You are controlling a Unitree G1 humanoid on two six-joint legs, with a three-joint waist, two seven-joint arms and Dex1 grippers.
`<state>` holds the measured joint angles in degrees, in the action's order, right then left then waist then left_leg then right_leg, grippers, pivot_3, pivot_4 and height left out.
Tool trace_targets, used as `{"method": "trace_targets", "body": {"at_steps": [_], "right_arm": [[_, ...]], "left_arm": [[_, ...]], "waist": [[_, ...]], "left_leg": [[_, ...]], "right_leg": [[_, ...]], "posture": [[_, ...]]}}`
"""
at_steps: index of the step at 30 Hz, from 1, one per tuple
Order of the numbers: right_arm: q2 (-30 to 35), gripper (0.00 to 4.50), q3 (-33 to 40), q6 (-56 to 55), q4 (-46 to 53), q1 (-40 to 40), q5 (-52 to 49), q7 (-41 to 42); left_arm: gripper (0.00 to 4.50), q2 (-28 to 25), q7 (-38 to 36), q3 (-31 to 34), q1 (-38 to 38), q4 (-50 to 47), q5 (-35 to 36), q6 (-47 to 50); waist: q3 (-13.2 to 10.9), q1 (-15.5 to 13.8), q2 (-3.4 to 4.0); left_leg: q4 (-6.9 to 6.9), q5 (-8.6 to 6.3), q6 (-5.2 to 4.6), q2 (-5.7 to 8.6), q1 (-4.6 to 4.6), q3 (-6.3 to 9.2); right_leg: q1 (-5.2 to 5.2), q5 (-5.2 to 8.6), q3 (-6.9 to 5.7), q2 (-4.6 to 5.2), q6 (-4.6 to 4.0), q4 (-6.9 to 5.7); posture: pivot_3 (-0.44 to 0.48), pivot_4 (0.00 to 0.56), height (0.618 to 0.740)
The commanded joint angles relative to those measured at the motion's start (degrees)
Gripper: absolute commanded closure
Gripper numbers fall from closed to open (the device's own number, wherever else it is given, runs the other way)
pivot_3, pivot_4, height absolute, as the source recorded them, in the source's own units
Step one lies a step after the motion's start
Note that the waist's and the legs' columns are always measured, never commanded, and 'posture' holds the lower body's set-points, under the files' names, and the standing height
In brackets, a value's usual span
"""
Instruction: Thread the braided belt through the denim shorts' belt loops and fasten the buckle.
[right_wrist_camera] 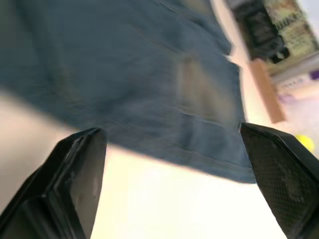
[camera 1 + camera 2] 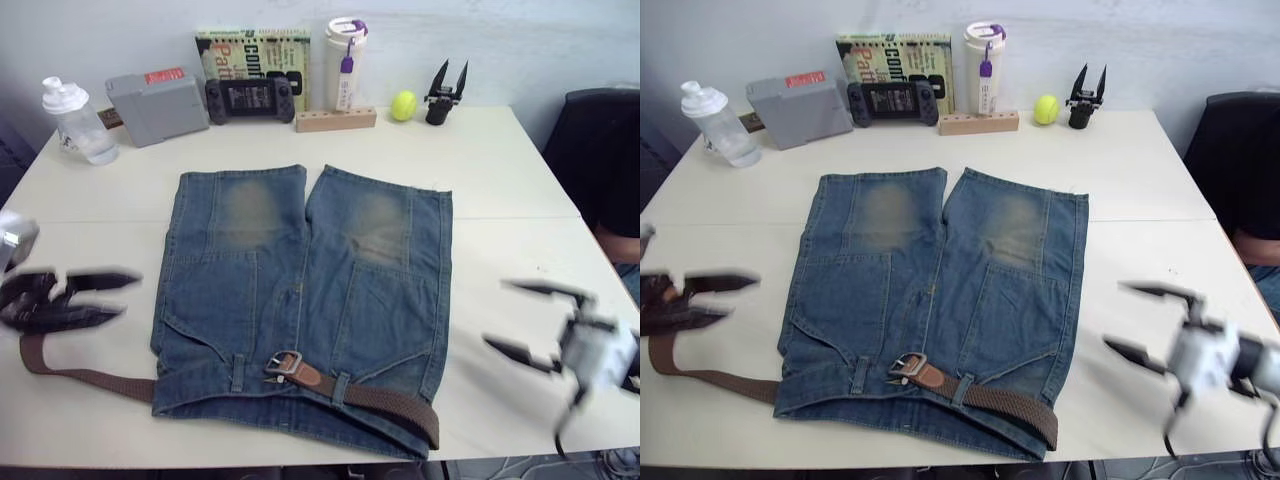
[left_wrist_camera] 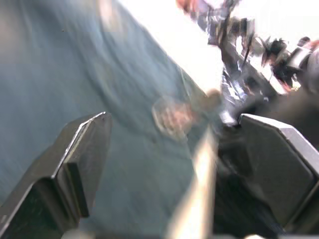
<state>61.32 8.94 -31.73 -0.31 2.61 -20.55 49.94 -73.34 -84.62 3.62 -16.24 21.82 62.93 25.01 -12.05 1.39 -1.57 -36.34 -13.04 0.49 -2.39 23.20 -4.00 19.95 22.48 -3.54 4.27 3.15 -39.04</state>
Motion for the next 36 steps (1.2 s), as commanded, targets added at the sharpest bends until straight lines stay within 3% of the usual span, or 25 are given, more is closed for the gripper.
{"method": "trace_targets", "body": {"at_steps": [1,5,7,10,17,20,22,23,24,25,26,28,30,32,33,35,36], "right_arm": [[1.47,0.0,-9.06,35.6,7.49,-9.36,-4.33,-0.93],[-2.33,0.0,-15.44,56.81,11.69,-21.96,-8.31,0.72],[-5.63,0.0,-19.17,60.64,9.7,-28.98,-5.1,1.55],[-9.79,0.0,-23.18,62.9,4.15,-36.42,0.06,2.03],[-13.66,0.0,-29.75,69.75,-3.04,-40.94,6.6,5.56],[-13.94,0.0,-33.18,71.43,-5.26,-40.32,10.94,5.83],[-14.37,0.0,-33.61,73.16,-5.77,-39.9,11.96,5.52],[-14.55,0.24,-33.64,73.62,-5.78,-39.66,12.3,5.24],[-14.65,0.39,-33.6,73.64,-5.46,-39.36,12.52,5.08],[-14.74,0.7,-33.46,73.7,-5.03,-39.01,12.74,4.94],[-14.81,0.98,-33.36,73.75,-4.54,-38.67,13.0,4.84],[-14.96,1.77,-33.05,75.04,-3.11,-37.84,12.64,5.13],[-16.67,2.86,-30.31,82.77,-0.68,-37.12,7.64,5.65],[-17.58,3.21,-28.35,87.86,1.64,-36.61,4.48,6.31],[-17.76,3.72,-27.57,89.03,2.85,-36.38,3.61,6.56],[-18.2,4.43,-25.64,91.3,5.11,-36.06,1.68,6.7],[-18.61,4.49,-24.28,91.45,6.42,-35.92,0.5,6.82]], "left_arm": [[0.03,8.36,11.66,-3.97,-9.36,3.98,-16.3,-4.91],[0.03,14.78,19.68,-9.49,-16.46,6.95,-30.76,-4.51],[0.03,17.55,23.14,-11.27,-19.89,8.18,-36.06,-3.39],[0.03,20.49,23.75,-12.59,-22.63,8.24,-40.82,-3.42],[0.03,25.19,26.06,-17.49,-25.67,14.73,-54.16,-7.19],[0.03,26.77,25.03,-18.16,-25.06,13.54,-56.04,-5.71],[0.89,26.61,22.67,-18.91,-23.78,10.61,-56.72,-3.91],[1.23,26.18,21.63,-19.5,-22.91,9.04,-57.31,-3.61],[1.28,25.93,21.13,-19.82,-22.28,7.97,-57.74,-3.56],[1.88,25.88,20.79,-19.78,-21.77,7.0,-57.76,-3.14],[2.07,25.96,20.48,-19.43,-21.37,6.09,-57.64,-2.39],[2.8,25.97,19.89,-18.54,-20.32,3.94,-57.45,-0.76],[3.8,25.55,18.98,-17.89,-19.13,1.73,-57.2,0.41],[4.08,25.31,18.6,-17.1,-18.44,0.35,-56.95,1.28],[4.27,25.21,18.52,-16.53,-18.28,-0.1,-56.75,1.65],[4.31,25.09,18.56,-15.36,-18.14,-0.61,-56.57,1.77],[4.31,25.13,18.55,-14.54,-18.09,-0.91,-56.24,1.76]], "waist": [[0.02,-0.16,-0.01],[0.05,-1.02,-0.05],[0.03,-0.94,-0.03],[0.02,-1.02,-0.05],[0.09,-1.38,0.03],[0.49,-1.33,0.4],[0.75,-1.37,0.39],[0.9,-1.37,0.35],[1.18,-1.31,0.19],[1.28,-1.28,0.13],[1.48,-1.23,0.1],[1.66,-1.18,0.05],[1.75,-1.13,-0.01],[1.9,-1.15,-0.02],[1.9,-1.2,-0.01],[1.9,-1.15,-0.01],[1.9,-1.14,0.0]], "left_leg": [[0.0,0.0,0.0,0.01,0.01,0.01],[-0.37,0.15,0.19,-0.01,1.13,0.02],[-0.87,0.13,0.12,-0.1,1.89,-0.11],[-1.21,0.13,0.09,-0.1,2.02,-0.15],[-1.31,0.08,-0.03,-0.01,1.92,-0.18],[-1.35,0.07,-0.06,0.02,1.74,-0.2],[-1.35,0.06,-0.08,0.02,1.58,-0.2],[-1.34,0.05,-0.08,0.02,1.52,-0.2],[-1.31,0.05,-0.1,0.02,1.46,-0.2],[-1.11,0.0,-0.12,0.05,1.16,-0.23],[-1.0,-0.01,-0.13,0.06,0.99,-0.24],[-0.94,-0.32,-0.39,0.06,0.78,-0.22],[-0.95,-0.44,-0.47,0.07,0.73,-0.23],[-0.93,-0.44,-0.47,0.06,0.71,-0.22],[-0.92,-0.45,-0.47,0.06,0.72,-0.21],[-0.84,-0.46,-0.48,0.06,0.74,-0.2],[-0.82,-0.47,-0.49,0.05,0.76,-0.2]], "right_leg": [[0.02,0.02,0.01,0.04,-0.02,-0.08],[1.21,0.09,0.01,0.02,-0.03,-0.51],[1.84,0.09,-0.06,-0.02,-0.01,-0.74],[1.93,0.03,-0.06,0.01,0.08,-0.93],[1.75,0.01,-0.07,0.14,0.13,-0.94],[1.6,0.0,-0.06,0.18,0.15,-1.0],[1.47,0.0,-0.06,0.18,0.15,-1.01],[1.42,0.0,-0.06,0.18,0.15,-1.0],[1.37,0.0,-0.05,0.18,0.15,-0.98],[1.09,0.01,0.0,0.21,0.15,-0.82],[0.94,0.01,0.01,0.24,0.16,-0.7],[0.65,0.01,0.01,0.27,0.16,-0.48],[0.6,0.0,0.03,0.31,0.17,-0.48],[0.59,0.0,0.03,0.31,0.17,-0.48],[0.6,0.0,0.03,0.31,0.17,-0.46],[0.63,0.01,0.03,0.31,0.16,-0.41],[0.65,0.02,0.03,0.31,0.14,-0.4]], "posture": [[0.0,0.15,0.693],[0.0,0.15,0.693],[0.0,0.15,0.693],[0.0,0.15,0.693],[0.0,0.15,0.693],[0.0,0.15,0.693],[0.0,0.15,0.693],[0.0,0.15,0.693],[0.0,0.15,0.693],[0.0,0.15,0.693],[0.0,0.15,0.693],[0.0,0.15,0.693],[0.0,0.15,0.693],[0.0,0.15,0.693],[0.0,0.15,0.693],[0.0,0.15,0.693],[0.0,0.15,0.693]]}}
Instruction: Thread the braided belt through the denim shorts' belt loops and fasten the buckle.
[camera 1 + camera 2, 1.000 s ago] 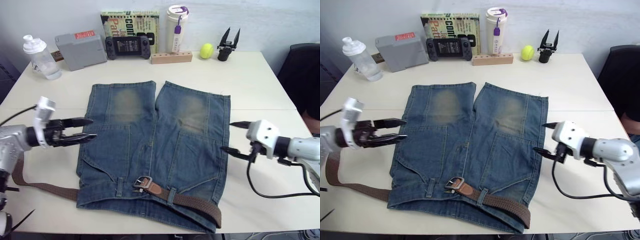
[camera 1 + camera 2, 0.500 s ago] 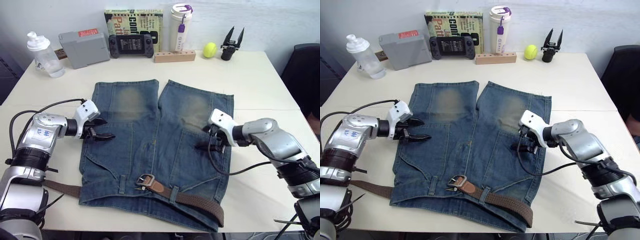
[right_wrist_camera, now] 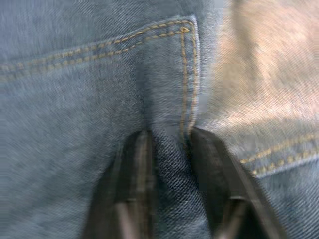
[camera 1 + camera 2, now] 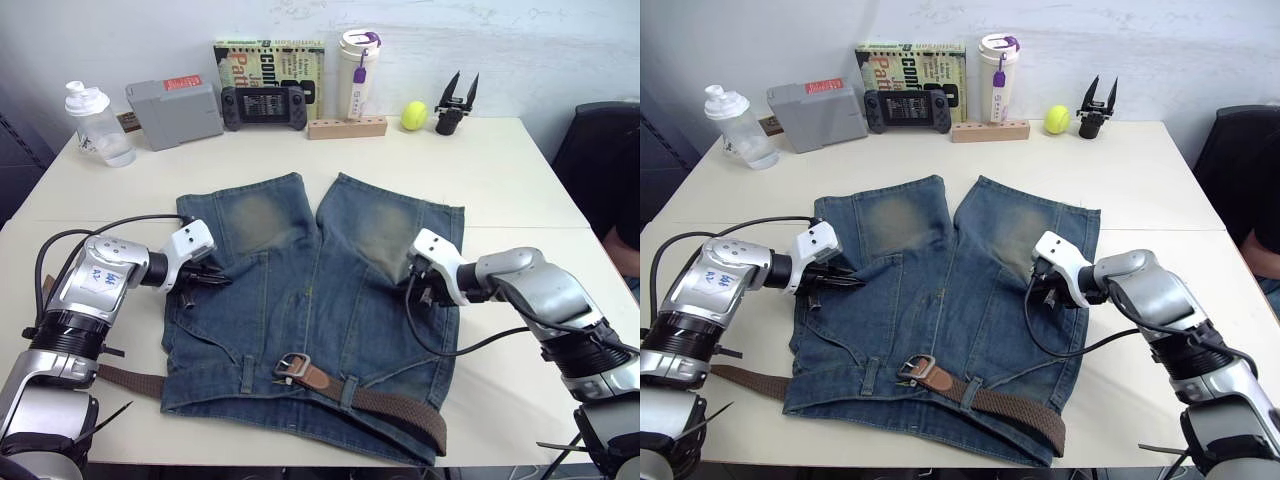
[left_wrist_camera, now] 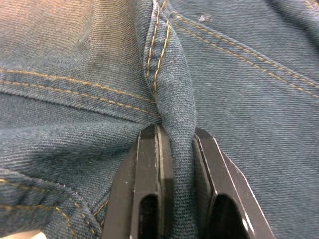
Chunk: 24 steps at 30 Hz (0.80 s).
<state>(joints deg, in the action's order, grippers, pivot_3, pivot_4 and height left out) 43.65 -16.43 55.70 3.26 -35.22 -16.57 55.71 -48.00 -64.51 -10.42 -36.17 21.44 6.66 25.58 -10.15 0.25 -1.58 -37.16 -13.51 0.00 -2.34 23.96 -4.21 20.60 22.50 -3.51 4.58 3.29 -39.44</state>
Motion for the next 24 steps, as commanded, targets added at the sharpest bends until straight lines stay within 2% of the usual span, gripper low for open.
{"method": "trace_targets", "body": {"at_steps": [1,7,9,11,15,19,24], "right_arm": [[-1.17,4.5,2.43,3.36,4.51,2.03,-4.65,1.5],[2.47,4.5,4.32,-8.03,11.01,0.43,-3.19,5.07],[0.28,4.5,6.21,-9.44,6.32,-6.27,-0.83,0.08],[-1.6,4.5,5.82,-14.01,-0.63,-11.92,3.46,-4.33],[-4.62,4.5,2.64,-27.92,-18.06,-19.43,11.45,-8.22],[-9.06,4.5,0.77,-40.44,-36.46,-26.1,17.09,-10.35],[-14.96,4.5,-0.2,-53.35,-57.47,-33.56,22.64,-15.46]], "left_arm": [[4.31,-0.03,-1.62,0.7,1.78,-1.09,0.86,1.91],[4.32,0.18,-1.41,7.54,0.7,-5.35,5.89,5.13],[4.32,1.01,3.57,11.19,-2.13,-4.71,6.13,5.13],[4.32,2.61,8.2,13.7,-5.51,-2.64,6.02,4.36],[4.32,5.81,14.49,13.98,-12.07,7.23,2.89,-2.85],[4.32,8.87,18.03,12.71,-17.92,19.26,0.28,-8.94],[4.32,13.29,20.96,12.06,-23.19,32.63,-1.82,-12.88]], "waist": [[-0.01,0.01,0.02],[-0.39,0.23,0.27],[-0.55,0.62,0.23],[-0.77,0.94,0.12],[-0.83,1.19,0.02],[-0.85,1.44,-0.02],[-0.92,1.48,-0.13]], "left_leg": [[0.04,0.0,0.0,0.0,0.03,0.0],[0.02,0.02,0.01,0.0,0.4,-0.09],[0.01,0.06,0.06,-0.01,0.52,-0.09],[-0.04,0.21,0.08,0.0,0.63,-0.15],[0.0,0.49,0.44,0.04,0.68,-0.11],[-0.03,0.48,0.42,0.09,0.75,-0.37],[-0.15,0.58,0.33,0.07,1.44,-0.86]], "right_leg": [[0.04,0.0,0.0,0.0,-0.01,0.02],[0.52,0.0,0.07,-0.04,0.0,-0.17],[0.69,0.0,0.08,-0.06,0.0,-0.26],[0.9,-0.02,0.13,-0.05,0.03,-0.49],[0.94,-0.03,0.03,-0.05,0.04,-0.46],[1.01,-0.02,0.02,-0.01,0.05,-0.36],[2.0,-0.06,-0.09,0.0,0.13,-0.78]], "posture": [[0.0,0.15,0.693],[0.0,0.15,0.693],[0.0,0.15,0.693],[0.0,0.15,0.693],[0.0,0.15,0.693],[0.0,0.15,0.693],[0.0,0.15,0.693]]}}
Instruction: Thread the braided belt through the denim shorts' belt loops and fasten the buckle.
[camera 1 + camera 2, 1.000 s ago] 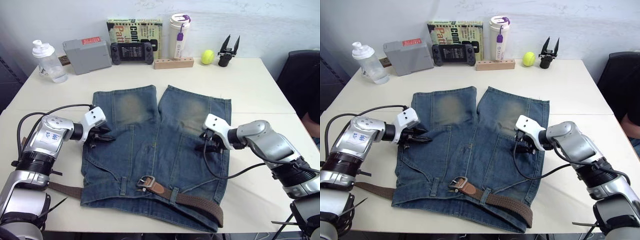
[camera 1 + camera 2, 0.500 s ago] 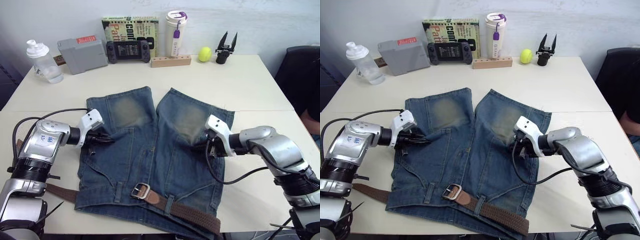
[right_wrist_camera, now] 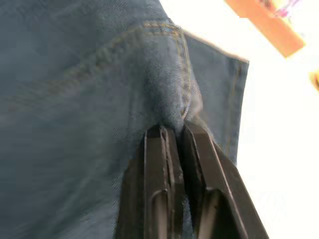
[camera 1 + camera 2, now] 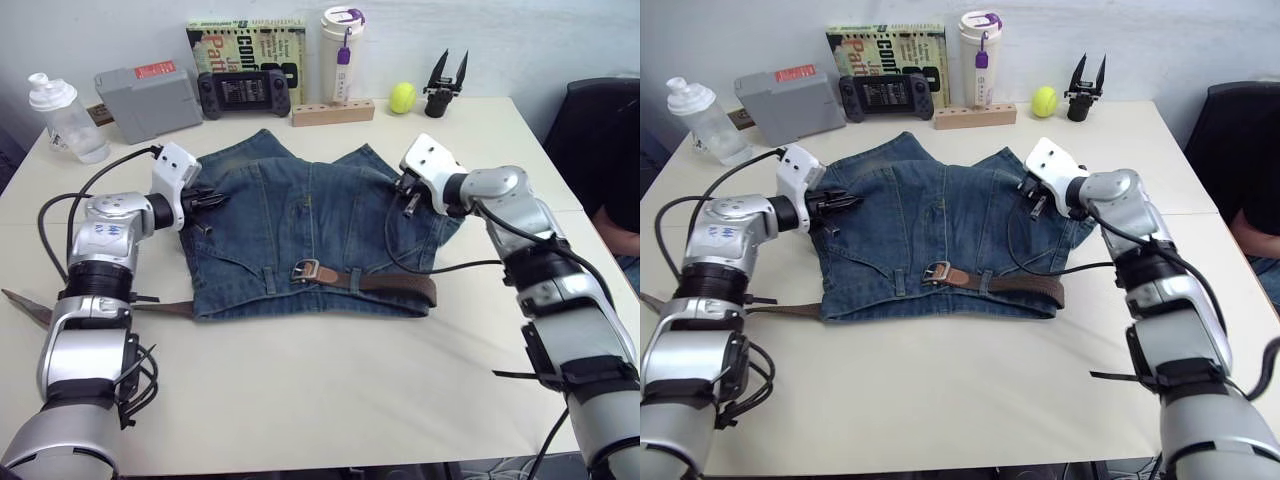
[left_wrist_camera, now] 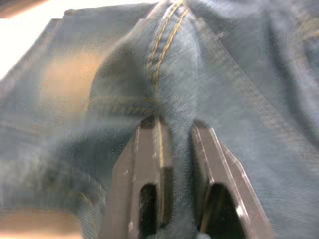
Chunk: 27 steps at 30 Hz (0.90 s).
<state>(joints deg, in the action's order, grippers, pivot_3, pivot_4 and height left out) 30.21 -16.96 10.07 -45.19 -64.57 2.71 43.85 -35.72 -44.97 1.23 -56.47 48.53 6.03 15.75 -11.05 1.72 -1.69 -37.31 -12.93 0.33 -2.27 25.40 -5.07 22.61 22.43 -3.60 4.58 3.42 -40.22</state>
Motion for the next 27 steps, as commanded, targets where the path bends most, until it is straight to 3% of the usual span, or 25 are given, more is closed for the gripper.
{"method": "trace_targets", "body": {"at_steps": [1,6,10,17,21,23,27], "right_arm": [[-2.42,4.5,0.12,-9.73,-11.91,-5.14,4.36,-4.85],[-5.17,4.5,1.17,-14.63,-20.68,-7.46,6.65,-8.75],[-4.83,2.77,2.48,-16.19,-21.43,-7.29,6.29,-6.05],[-1.31,0.16,7.8,-15.93,-10.61,-6.34,0.82,4.85],[2.67,0.05,10.18,-5.67,13.33,1.74,-8.19,17.34],[5.1,0.05,10.29,2.5,26.33,6.26,-12.82,22.0],[8.12,0.05,9.54,15.3,43.29,11.57,-19.93,26.7]], "left_arm": [[4.32,1.58,1.66,-0.02,-3.34,7.28,-1.81,-3.94],[4.32,2.46,1.21,-1.23,-4.07,12.75,-4.23,-6.12],[2.52,1.56,-1.17,0.58,-3.42,12.68,-2.63,-4.43],[0.11,-4.58,-8.58,4.05,0.03,1.36,1.9,4.12],[0.01,-11.77,-15.82,10.75,8.51,-15.85,11.66,20.25],[0.01,-15.78,-16.09,16.03,14.21,-23.69,16.33,29.33],[0.01,-19.35,-14.03,24.95,23.43,-32.73,23.04,42.58]], "waist": [[-0.02,0.03,-0.03],[-0.02,0.06,-0.03],[-0.02,0.06,-0.03],[-0.05,0.54,0.0],[-0.08,1.1,-0.01],[-0.09,1.28,-0.01],[-0.09,1.29,0.0]], "left_leg": [[-0.05,0.0,0.0,-0.04,0.0,-0.04],[-0.23,0.0,0.0,-0.08,-0.05,-0.2],[-0.26,-0.01,0.01,-0.1,-0.04,-0.26],[-0.24,-0.01,0.02,-0.18,-0.04,-0.34],[-0.16,-0.06,0.11,-0.31,-0.03,-0.37],[-0.09,-0.07,0.12,-0.39,-0.03,-0.32],[-0.05,-0.06,0.16,-0.41,-0.14,-0.3]], "right_leg": [[0.01,0.0,0.0,0.01,0.0,-0.15],[0.11,0.0,0.05,0.03,0.0,-0.35],[0.16,0.0,0.11,0.02,-0.01,-0.44],[0.24,0.0,0.17,-0.04,-0.01,-0.47],[0.29,0.01,0.44,-0.07,-0.02,-0.65],[0.28,0.01,0.45,-0.12,-0.03,-0.62],[0.24,0.04,0.46,-0.09,-0.09,-0.44]], "posture": [[0.0,0.15,0.693],[0.0,0.15,0.693],[0.0,0.15,0.693],[0.0,0.15,0.693],[0.0,0.15,0.693],[0.0,0.15,0.693],[0.0,0.15,0.693]]}}
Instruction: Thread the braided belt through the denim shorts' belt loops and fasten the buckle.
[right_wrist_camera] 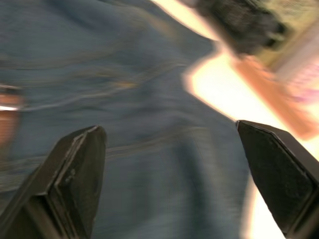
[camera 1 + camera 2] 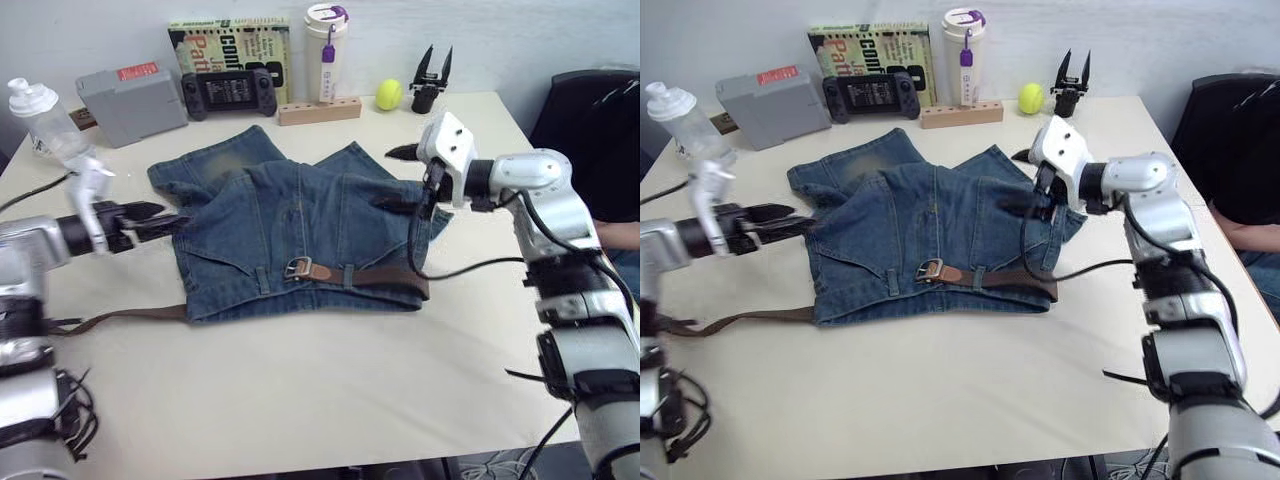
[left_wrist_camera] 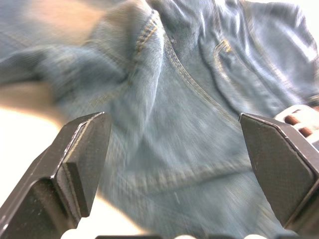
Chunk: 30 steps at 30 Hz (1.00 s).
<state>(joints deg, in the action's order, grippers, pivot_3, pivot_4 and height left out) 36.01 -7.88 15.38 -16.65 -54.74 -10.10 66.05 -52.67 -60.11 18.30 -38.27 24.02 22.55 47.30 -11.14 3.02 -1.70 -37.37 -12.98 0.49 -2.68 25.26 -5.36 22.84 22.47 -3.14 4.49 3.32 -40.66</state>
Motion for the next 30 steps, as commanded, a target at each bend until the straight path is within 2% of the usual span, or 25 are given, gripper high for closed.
{"method": "trace_targets", "body": {"at_steps": [1,4,5,7,10,12,15,16,18,19,21,23,27,30], "right_arm": [[3.15,0.05,-0.13,12.33,18.26,2.78,-8.67,6.0],[6.57,0.05,-2.6,19.44,28.0,5.44,-14.33,12.12],[7.06,0.05,-3.24,19.86,29.39,5.68,-15.04,13.48],[7.6,0.05,-4.28,20.16,30.45,5.42,-15.62,15.01],[7.58,0.05,-5.15,20.45,29.5,4.23,-15.33,15.45],[6.86,0.05,-6.0,19.16,27.82,3.47,-14.48,15.83],[5.73,0.05,-7.5,16.92,25.7,2.79,-13.02,16.27],[5.26,0.05,-7.92,16.4,25.07,2.59,-12.67,16.23],[3.82,0.05,-8.43,15.14,23.53,2.01,-11.89,15.48],[3.12,0.05,-8.49,14.66,22.81,1.65,-11.51,14.94],[2.32,0.05,-8.54,13.99,21.9,1.19,-10.88,14.43],[1.84,0.05,-8.38,13.34,21.25,1.0,-10.37,14.14],[1.52,0.05,-7.9,12.55,20.5,0.91,-9.48,13.08],[1.45,0.05,-7.63,12.36,20.57,0.92,-9.25,12.26]], "left_arm": [[0.01,-2.72,1.55,10.81,7.38,-10.48,8.8,15.44],[0.01,-2.47,8.27,20.5,14.76,-16.98,9.81,27.34],[0.01,-3.31,9.19,22.12,17.25,-17.86,9.41,32.91],[0.01,-2.65,9.64,29.96,22.86,-19.4,12.02,42.6],[0.01,-1.39,11.34,40.08,37.6,-20.05,25.41,45.2],[0.01,-0.04,16.25,44.92,46.77,-18.97,34.99,45.2],[0.01,3.94,28.9,49.79,51.16,-19.25,45.75,45.2],[0.01,5.57,33.14,50.97,51.02,-19.66,47.61,45.2],[0.01,11.89,44.11,55.2,46.69,-22.17,43.49,45.2],[0.01,14.98,51.07,58.6,42.37,-23.2,40.33,45.2],[0.01,19.04,62.46,65.25,34.33,-24.46,36.23,45.2],[0.01,21.19,71.66,69.41,27.46,-27.49,31.77,45.2],[0.01,23.57,85.05,71.26,14.39,-31.17,24.93,45.2],[0.01,25.5,91.09,70.26,6.17,-32.66,20.39,45.2]], "waist": [[0.0,-0.05,0.01],[0.0,-0.19,0.0],[0.0,-0.23,0.0],[0.02,-0.24,-0.06],[0.02,0.57,-0.08],[0.02,0.44,-0.09],[0.02,0.02,-0.09],[0.04,-0.73,-0.14],[0.04,-1.35,-0.11],[0.04,-1.4,-0.03],[0.03,-1.55,-0.05],[0.21,-1.61,-0.47],[0.24,-1.29,-0.57],[0.22,-1.46,-0.61]], "left_leg": [[0.02,0.0,0.0,-0.01,-0.04,-0.01],[0.02,0.0,0.01,-0.01,-0.21,0.07],[0.03,0.0,0.0,-0.02,-0.2,0.08],[0.05,-0.03,-0.04,-0.03,-0.22,0.12],[0.2,-0.12,-0.01,-0.04,-0.28,0.03],[0.25,-0.16,0.05,-0.05,-0.31,0.05],[0.29,-0.26,-0.02,-0.05,-0.44,0.09],[0.31,-0.42,-0.22,-0.05,-0.53,0.12],[0.29,-0.44,-0.15,-0.07,-0.63,0.23],[0.35,-0.65,0.11,-0.04,-0.83,0.21],[0.35,-0.8,0.02,0.01,-1.11,0.2],[0.26,-0.62,-0.32,-0.02,-1.02,0.23],[0.26,-0.63,-0.29,-0.01,-1.07,0.05],[0.25,-0.62,-0.25,-0.02,-1.06,0.07]], "right_leg": [[-0.03,0.01,0.02,0.02,-0.02,0.03],[-0.18,0.01,0.0,0.04,-0.06,0.01],[-0.19,0.01,0.0,0.05,-0.06,0.02],[-0.22,0.01,-0.03,0.06,-0.06,0.1],[-0.22,0.0,0.07,0.08,-0.07,0.25],[-0.23,0.01,0.07,0.12,-0.08,0.29],[-0.3,0.02,0.04,0.2,-0.1,0.32],[-0.4,0.01,0.01,0.21,-0.1,0.32],[-0.47,-0.04,-0.3,0.3,-0.26,0.38],[-0.65,-0.06,-0.32,0.41,-0.27,0.54],[-1.24,-0.09,-0.39,0.48,-0.21,0.79],[-1.31,-0.12,-0.62,0.46,-0.16,0.82],[-1.35,-0.16,-0.69,0.48,-0.07,0.85],[-1.33,-0.16,-0.79,0.48,-0.06,0.84]], "posture": [[0.0,0.15,0.693],[0.0,0.15,0.693],[0.0,0.15,0.693],[0.0,0.15,0.693],[0.0,0.15,0.693],[0.0,0.15,0.693],[0.0,0.15,0.693],[0.0,0.15,0.693],[0.0,0.15,0.693],[0.0,0.15,0.693],[0.0,0.15,0.693],[0.0,0.15,0.693],[0.0,0.15,0.693],[0.0,0.15,0.693]]}}
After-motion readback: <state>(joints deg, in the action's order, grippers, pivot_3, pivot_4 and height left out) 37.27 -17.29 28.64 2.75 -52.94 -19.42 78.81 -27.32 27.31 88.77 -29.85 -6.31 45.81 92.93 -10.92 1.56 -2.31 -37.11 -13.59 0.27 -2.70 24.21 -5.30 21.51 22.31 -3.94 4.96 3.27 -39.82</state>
